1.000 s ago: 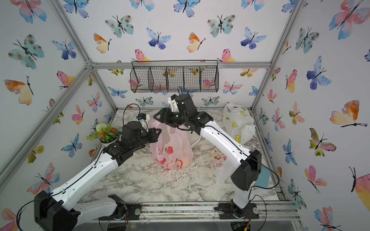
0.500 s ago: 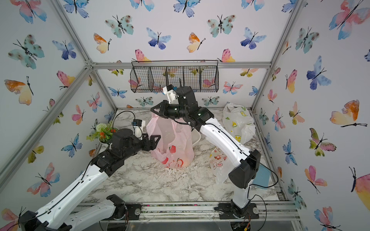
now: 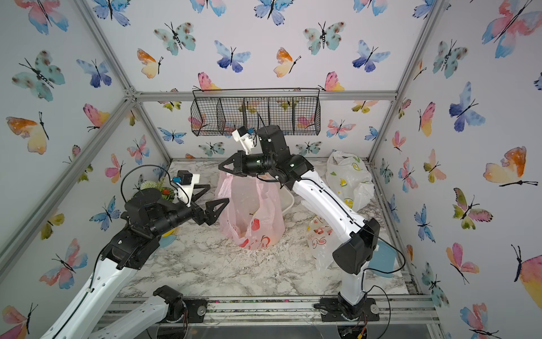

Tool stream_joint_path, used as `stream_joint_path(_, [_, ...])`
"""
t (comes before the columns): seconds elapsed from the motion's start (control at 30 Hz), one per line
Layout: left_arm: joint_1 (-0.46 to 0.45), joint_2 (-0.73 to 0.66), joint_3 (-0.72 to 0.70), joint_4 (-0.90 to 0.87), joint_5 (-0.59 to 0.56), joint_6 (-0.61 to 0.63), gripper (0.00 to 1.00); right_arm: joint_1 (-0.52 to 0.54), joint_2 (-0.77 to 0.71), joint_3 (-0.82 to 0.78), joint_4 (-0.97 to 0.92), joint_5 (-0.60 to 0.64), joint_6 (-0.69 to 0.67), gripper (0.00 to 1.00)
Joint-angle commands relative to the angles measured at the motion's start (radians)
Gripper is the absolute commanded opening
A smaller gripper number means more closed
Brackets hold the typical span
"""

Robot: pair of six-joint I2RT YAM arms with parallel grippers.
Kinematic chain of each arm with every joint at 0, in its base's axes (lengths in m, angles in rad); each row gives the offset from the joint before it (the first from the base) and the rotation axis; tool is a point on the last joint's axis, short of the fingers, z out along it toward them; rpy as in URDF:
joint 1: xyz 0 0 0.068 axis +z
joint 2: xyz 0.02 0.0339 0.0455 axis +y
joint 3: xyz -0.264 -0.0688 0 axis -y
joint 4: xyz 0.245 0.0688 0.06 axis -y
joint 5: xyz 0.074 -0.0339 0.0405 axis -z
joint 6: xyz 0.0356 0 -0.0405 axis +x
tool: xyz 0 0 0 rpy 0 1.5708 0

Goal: Place the pears into plastic bags & tie knots
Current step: Tie the plastic bag at the center of the board.

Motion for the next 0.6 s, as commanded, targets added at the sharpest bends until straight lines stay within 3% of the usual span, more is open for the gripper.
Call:
stream_joint_path(0.0, [0.034,0.037,0.031,0.091,0.074,0.055,0.99,-0.006,-0.009,0.017,-0.010,-0.051,-0.032,0.06])
stream_joint_path(0.1, [0.036,0.099,0.053,0.171,0.148,0.040,0.98,-0.006,-0.008,0.012,-0.012,-0.071,-0.032,0.06])
stream_joint_path(0.27, [0.038,0.185,0.055,0.244,0.136,0.097,0.98,-0.005,-0.026,-0.019,0.004,-0.096,-0.037,0.06])
stream_joint_path(0.47, [0.041,0.220,0.030,0.347,0.315,0.084,0.98,-0.006,-0.011,-0.002,-0.032,-0.114,-0.063,0.06])
stream_joint_path(0.57, [0.089,0.248,0.023,0.357,0.331,0.084,1.00,-0.006,-0.020,0.002,-0.005,-0.162,-0.067,0.05])
